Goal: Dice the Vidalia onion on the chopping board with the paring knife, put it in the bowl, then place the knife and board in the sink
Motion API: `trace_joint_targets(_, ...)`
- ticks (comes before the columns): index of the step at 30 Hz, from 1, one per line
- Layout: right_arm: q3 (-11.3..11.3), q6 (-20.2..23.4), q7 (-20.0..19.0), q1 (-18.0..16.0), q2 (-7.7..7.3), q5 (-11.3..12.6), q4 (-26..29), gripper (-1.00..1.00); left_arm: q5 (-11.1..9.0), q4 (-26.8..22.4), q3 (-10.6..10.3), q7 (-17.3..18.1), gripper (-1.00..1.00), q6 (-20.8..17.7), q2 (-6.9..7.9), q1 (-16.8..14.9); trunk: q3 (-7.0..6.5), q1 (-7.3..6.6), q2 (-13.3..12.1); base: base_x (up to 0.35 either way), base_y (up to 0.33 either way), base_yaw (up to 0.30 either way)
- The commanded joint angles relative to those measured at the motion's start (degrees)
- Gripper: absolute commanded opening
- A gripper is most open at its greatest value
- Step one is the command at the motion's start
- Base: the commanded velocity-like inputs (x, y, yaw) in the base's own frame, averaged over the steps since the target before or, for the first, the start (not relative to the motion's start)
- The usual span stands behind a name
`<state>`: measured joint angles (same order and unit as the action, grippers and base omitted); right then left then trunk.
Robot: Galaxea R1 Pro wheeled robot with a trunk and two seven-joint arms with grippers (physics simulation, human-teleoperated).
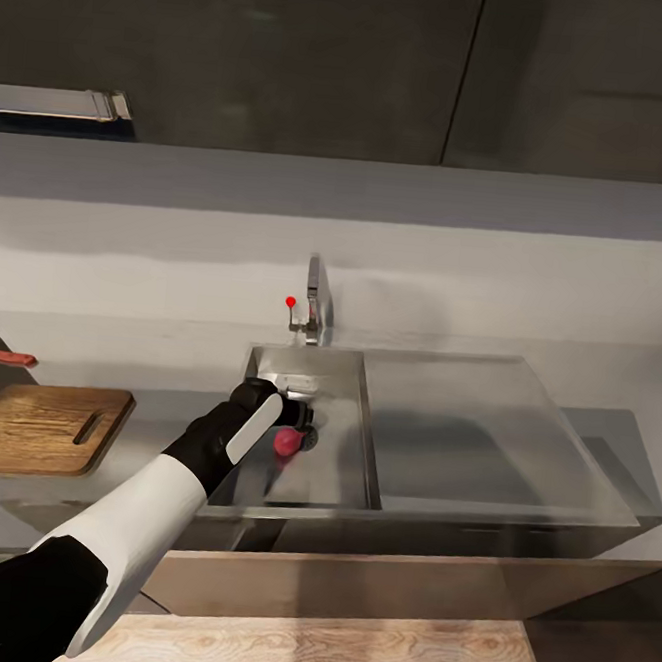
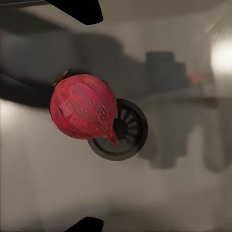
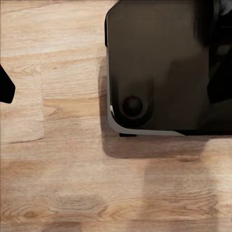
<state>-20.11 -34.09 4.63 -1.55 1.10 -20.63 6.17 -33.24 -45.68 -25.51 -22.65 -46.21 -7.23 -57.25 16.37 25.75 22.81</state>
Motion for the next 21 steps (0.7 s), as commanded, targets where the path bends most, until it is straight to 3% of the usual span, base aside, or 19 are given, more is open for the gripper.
trace_joint_targets(1, -0.18, -0.32, 0.43, -0.04, -0.09, -0.63, -0.14, 1.00, -0.60, 0.05, -0.15, -0.55, 1.00, -0.10, 0.03, -0.06, 0.11, 0.03, 0.11, 0.000, 0.000, 0.000)
trace_joint_targets(7, -0.13, -3.67, 0.27, -0.04, -0.27, -0.71, -0.19, 1.00, -0.60, 0.20, -0.15, -0.55, 1.00, -0.08, 0.03, -0.06, 0.11, 0.03, 0.11, 0.000, 0.000, 0.000)
trace_joint_targets(11, -0.04, -8.09, 0.22, -0.04, -0.34, -0.73, -0.26, 1.00, -0.60, 0.23, -0.15, -0.55, 1.00, -0.09, 0.03, -0.06, 0.11, 0.03, 0.11, 0.000, 0.000, 0.000)
trace_joint_targets(21, -0.02, -9.57, 0.35, -0.04, -0.22, -0.73, -0.37, 1.00, -0.60, 0.24, -0.15, -0.55, 1.00, -0.10, 0.03, -0.06, 0.12, 0.03, 0.11, 0.000, 0.000, 0.000)
